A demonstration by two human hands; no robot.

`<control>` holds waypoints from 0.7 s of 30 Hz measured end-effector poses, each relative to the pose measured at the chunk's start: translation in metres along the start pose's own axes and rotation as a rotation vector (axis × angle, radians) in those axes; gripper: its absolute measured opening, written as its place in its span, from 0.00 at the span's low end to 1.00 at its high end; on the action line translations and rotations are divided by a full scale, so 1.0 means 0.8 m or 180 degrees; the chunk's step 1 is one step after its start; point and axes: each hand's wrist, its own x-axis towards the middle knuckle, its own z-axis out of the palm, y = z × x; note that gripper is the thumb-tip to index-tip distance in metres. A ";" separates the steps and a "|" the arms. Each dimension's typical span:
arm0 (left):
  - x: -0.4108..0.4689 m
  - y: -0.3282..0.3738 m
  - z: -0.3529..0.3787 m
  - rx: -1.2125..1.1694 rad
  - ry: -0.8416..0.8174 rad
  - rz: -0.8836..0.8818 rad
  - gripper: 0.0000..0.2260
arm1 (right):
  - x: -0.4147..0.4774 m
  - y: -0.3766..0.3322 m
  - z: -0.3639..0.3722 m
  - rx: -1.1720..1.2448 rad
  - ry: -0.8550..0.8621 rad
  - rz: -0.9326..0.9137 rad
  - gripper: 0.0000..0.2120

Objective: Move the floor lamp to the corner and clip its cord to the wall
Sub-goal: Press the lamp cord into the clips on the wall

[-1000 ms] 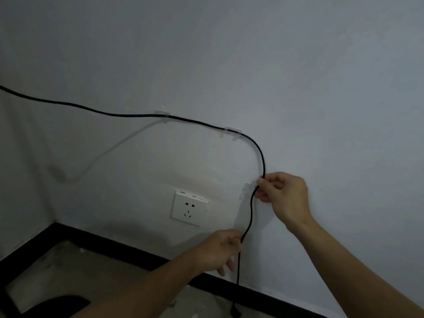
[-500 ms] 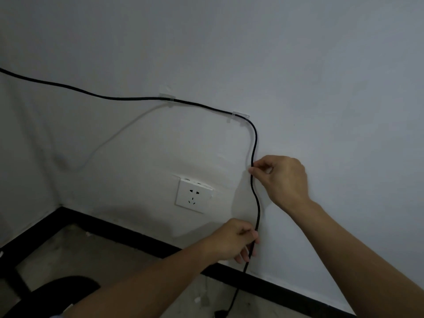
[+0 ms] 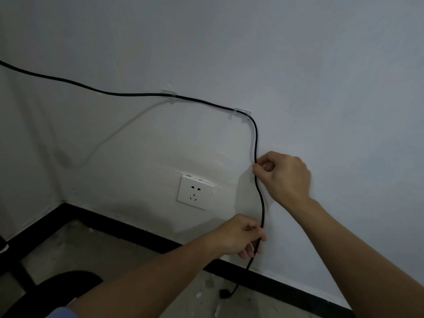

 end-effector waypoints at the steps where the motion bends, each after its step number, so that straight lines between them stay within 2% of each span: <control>1: 0.000 0.002 0.000 0.0000 -0.0019 -0.0001 0.12 | -0.001 0.003 0.001 0.0108 0.0042 0.0099 0.05; 7: 0.000 -0.002 -0.003 0.0083 -0.0013 -0.0061 0.09 | -0.016 0.020 0.002 0.0525 -0.0035 0.0281 0.11; 12: 0.004 -0.006 -0.005 0.0108 0.0046 -0.0103 0.10 | -0.032 0.034 0.005 0.0272 -0.0510 0.0137 0.07; 17: 0.006 -0.008 -0.008 0.0158 0.0146 -0.0178 0.09 | -0.032 0.029 0.014 -0.0262 -0.0333 -0.0073 0.08; 21: 0.001 -0.019 -0.020 0.0135 0.0233 -0.0241 0.06 | -0.037 0.023 0.020 -0.0075 -0.0244 -0.0033 0.07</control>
